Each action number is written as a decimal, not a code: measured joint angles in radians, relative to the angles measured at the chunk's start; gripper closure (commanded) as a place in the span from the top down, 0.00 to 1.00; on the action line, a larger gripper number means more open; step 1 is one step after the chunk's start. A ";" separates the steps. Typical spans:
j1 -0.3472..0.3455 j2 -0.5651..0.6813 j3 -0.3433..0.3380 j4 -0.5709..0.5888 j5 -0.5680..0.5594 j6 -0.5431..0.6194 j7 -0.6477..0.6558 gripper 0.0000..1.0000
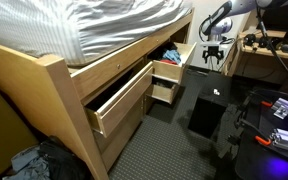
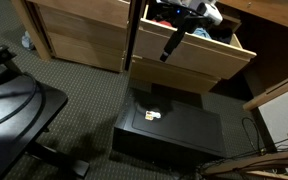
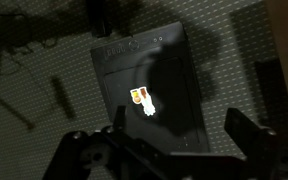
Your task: Close the upper drawer of the cabinet to the right and open the upper drawer of the cabinet to the left
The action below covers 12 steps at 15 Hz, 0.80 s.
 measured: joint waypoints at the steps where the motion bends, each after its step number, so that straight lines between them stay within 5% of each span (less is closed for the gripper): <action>1: -0.032 0.014 0.006 0.031 0.006 -0.018 -0.003 1.00; 7: -0.037 0.020 0.019 0.061 0.006 -0.028 0.006 1.00; 12: -0.018 0.052 0.024 0.061 -0.048 0.121 -0.163 1.00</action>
